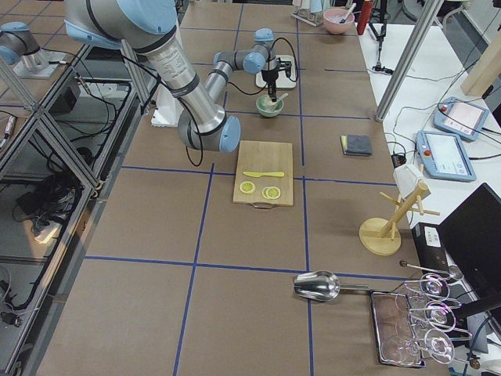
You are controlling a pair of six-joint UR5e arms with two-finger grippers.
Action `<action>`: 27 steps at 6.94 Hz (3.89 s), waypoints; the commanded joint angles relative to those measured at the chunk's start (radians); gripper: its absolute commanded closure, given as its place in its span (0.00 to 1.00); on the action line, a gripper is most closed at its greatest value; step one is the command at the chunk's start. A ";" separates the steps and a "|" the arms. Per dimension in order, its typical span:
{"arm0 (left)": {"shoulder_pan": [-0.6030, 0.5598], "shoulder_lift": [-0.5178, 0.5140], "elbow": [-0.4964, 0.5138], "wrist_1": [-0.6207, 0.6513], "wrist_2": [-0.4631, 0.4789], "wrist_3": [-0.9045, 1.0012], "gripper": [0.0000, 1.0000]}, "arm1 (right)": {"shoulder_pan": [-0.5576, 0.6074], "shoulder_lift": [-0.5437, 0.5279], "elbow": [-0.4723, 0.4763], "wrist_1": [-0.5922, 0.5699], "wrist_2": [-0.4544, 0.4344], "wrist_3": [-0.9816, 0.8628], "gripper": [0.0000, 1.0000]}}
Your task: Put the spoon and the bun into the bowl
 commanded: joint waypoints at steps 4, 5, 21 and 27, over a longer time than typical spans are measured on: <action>0.000 -0.004 0.003 0.003 0.012 0.005 0.00 | 0.140 -0.078 0.117 -0.001 0.114 -0.194 0.00; -0.002 0.008 0.004 0.004 0.014 0.005 0.00 | 0.256 -0.170 0.176 0.005 0.229 -0.371 0.00; -0.011 0.050 -0.030 0.204 0.012 0.008 0.00 | 1.148 -1.030 0.186 0.046 0.655 -1.482 0.00; -0.009 0.039 -0.033 0.200 0.009 0.009 0.00 | 1.148 -1.042 0.201 0.048 0.651 -1.494 0.00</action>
